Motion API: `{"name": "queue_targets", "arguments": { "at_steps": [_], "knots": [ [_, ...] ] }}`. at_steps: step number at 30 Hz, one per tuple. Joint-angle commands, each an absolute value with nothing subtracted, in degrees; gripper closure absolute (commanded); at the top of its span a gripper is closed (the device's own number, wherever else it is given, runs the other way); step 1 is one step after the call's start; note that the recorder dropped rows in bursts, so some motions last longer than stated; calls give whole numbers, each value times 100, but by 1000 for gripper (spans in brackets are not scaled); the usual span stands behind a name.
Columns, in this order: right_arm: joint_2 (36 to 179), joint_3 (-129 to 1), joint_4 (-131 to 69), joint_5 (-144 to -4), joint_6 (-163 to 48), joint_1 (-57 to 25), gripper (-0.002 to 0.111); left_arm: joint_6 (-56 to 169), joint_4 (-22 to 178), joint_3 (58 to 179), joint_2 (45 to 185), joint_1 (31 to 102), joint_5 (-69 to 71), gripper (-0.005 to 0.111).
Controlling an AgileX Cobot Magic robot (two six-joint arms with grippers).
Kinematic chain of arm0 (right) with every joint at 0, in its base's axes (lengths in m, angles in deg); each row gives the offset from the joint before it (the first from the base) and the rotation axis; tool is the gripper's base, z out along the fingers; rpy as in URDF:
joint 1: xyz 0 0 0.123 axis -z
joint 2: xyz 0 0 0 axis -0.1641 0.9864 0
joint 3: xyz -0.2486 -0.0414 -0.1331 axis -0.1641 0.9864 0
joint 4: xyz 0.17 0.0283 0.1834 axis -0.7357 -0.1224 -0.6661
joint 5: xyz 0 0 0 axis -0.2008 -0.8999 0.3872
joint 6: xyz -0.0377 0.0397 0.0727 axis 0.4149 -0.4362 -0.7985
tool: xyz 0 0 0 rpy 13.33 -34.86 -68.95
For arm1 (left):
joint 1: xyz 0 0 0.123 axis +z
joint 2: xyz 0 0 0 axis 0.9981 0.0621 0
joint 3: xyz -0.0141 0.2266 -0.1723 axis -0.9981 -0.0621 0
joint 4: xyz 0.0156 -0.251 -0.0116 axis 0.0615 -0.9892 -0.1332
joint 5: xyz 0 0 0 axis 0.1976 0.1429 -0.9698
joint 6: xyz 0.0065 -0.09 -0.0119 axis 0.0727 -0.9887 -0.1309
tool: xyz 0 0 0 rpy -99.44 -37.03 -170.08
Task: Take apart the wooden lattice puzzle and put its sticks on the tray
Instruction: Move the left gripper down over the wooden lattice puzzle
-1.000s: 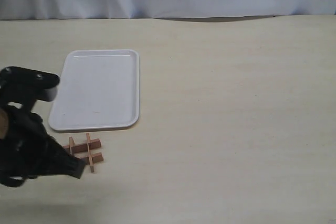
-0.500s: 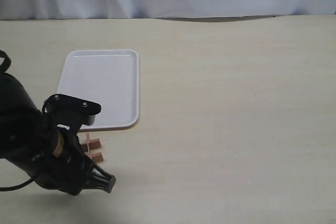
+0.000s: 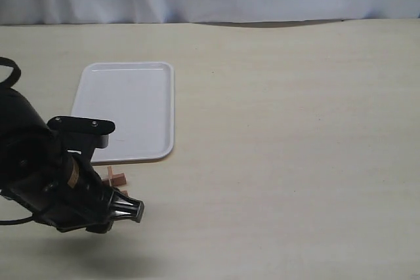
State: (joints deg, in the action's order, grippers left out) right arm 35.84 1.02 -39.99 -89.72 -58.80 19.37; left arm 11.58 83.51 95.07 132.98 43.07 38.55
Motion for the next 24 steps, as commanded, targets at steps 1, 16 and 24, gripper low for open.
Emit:
{"name": "queue_targets", "arguments": {
  "at_steps": [1,16,24],
  "knots": [
    [3562,115,-3978,-9004,-5895,1925,104,1010,8346,9506,13483,4319,3650,60],
    [3562,115,-3978,-9004,-5895,1925,104,615,8776,9496,13757,4319,3674,60],
    [3562,115,-3978,-9004,-5895,1925,104,244,8949,9496,13757,4319,3319,62]
  ]
}}
